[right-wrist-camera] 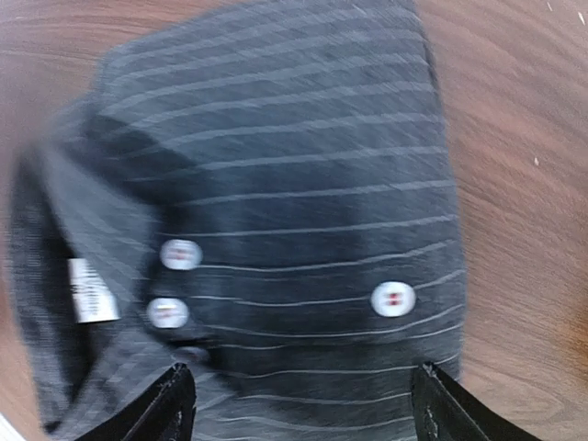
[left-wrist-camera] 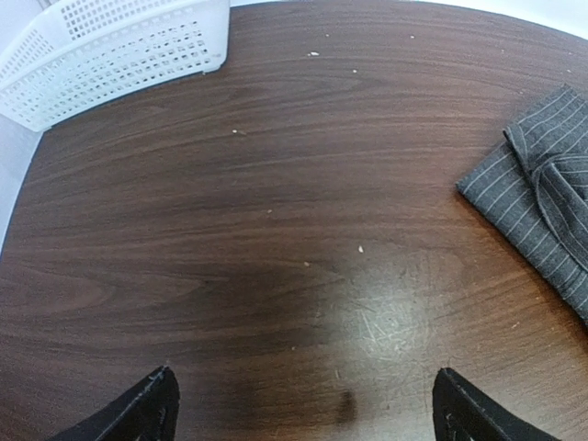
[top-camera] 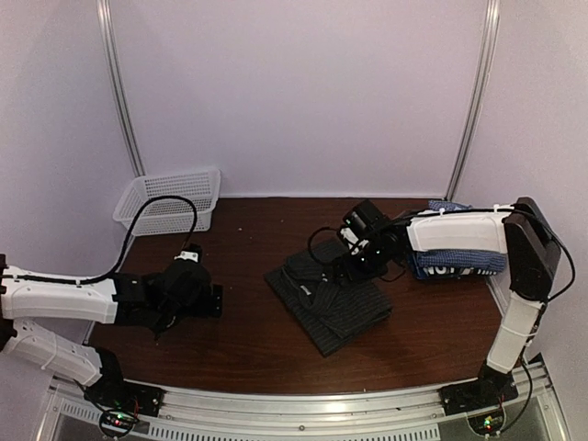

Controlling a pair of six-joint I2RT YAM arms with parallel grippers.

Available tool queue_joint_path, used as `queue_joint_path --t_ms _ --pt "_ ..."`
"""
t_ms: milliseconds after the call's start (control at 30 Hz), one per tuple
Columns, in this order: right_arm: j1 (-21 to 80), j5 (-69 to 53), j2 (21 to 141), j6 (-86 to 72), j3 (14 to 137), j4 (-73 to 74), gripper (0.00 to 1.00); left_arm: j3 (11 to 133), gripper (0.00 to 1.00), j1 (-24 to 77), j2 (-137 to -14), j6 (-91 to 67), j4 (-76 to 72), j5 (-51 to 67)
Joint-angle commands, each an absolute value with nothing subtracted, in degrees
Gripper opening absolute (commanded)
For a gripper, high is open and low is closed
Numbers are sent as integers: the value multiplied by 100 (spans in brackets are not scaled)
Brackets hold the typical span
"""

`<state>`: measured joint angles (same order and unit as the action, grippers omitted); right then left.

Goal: Fold and stack the long sleeve shirts
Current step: Rotate the square-folded shirt at the center of the board.

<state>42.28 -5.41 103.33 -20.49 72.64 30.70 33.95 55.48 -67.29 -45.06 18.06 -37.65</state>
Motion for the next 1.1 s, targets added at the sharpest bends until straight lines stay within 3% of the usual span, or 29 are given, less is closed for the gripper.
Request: queue_joint_path --t_ms 0,367,567,833,1067 --pt "3948 -666 10110 -1894 6694 2580 82 3317 98 5518 -6910 -4439 1092 -3277" --pt "3896 -1463 9385 -2395 5068 1767 82 3548 98 5520 -7620 -4315 813 -2992" --pt "4679 -1638 8996 -3284 4509 994 81 3580 98 5519 -7898 -4345 528 -2754" --pt "6461 -1548 9355 -4094 5282 367 81 3590 97 5519 -7870 -4757 537 -2433" --pt "6467 -812 9378 -3402 6087 1236 83 3100 98 5519 -7085 -5272 217 -1750"
